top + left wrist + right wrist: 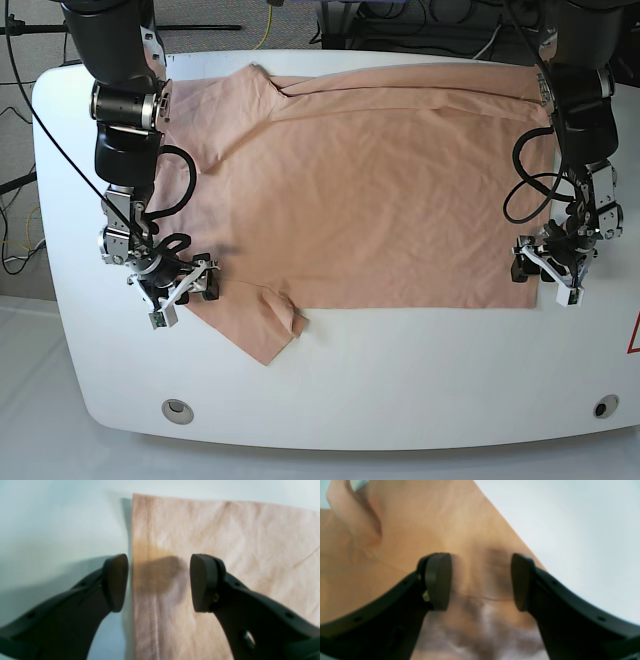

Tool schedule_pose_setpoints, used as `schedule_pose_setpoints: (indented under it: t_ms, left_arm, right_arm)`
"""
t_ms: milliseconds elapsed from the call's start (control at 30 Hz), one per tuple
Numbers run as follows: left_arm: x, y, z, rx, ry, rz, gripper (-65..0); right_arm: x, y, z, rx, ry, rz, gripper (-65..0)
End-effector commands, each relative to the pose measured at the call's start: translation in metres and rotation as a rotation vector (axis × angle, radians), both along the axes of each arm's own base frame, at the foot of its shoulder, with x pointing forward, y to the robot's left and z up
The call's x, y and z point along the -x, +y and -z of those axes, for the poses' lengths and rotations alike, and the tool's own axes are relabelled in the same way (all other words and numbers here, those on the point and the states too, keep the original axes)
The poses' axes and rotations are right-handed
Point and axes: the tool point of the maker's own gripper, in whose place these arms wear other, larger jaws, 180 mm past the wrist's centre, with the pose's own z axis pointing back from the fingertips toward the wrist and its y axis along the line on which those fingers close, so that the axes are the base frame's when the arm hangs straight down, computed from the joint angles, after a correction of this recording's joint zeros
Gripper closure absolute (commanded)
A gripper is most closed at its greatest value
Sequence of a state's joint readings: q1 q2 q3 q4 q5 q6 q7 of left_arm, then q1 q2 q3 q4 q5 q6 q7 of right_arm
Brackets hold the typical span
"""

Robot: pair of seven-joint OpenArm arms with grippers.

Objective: Fold the T-shirt properly

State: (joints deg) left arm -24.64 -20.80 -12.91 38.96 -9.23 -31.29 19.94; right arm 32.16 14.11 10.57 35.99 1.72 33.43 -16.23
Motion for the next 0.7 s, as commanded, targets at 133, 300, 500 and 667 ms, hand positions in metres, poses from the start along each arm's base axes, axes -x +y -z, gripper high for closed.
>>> schedule_pose_setpoints:
  t_ms: [133,300,500,667]
  left_arm:
    - [-0.009,0.003,-0.0118,-0.013,-0.021,0.002,-36.2]
    - [-0.0084,0.0039,-0.011,-0.014,-0.019,0.002,-36.1]
    - [-0.0097,0.0011,-0.0111,-0.01,-0.023,0.003,-36.1]
    - [-0.009,-0.0042,-0.0085,0.003,-0.023,0.005,-36.0]
  right_arm:
    - [-0.0181,-0.0048,-0.0245,-0.026,-0.058,0.034,-36.5]
    - [-0.0177,-0.0063,-0.0239,-0.048,-0.044,0.052,-36.9]
    - [-0.0166,-0.0036,-0.0224,-0.043,-0.04,0.041,-36.9]
    - [-0.0137,-0.0015,-0.0173,-0.023,-0.032,0.019,-36.6]
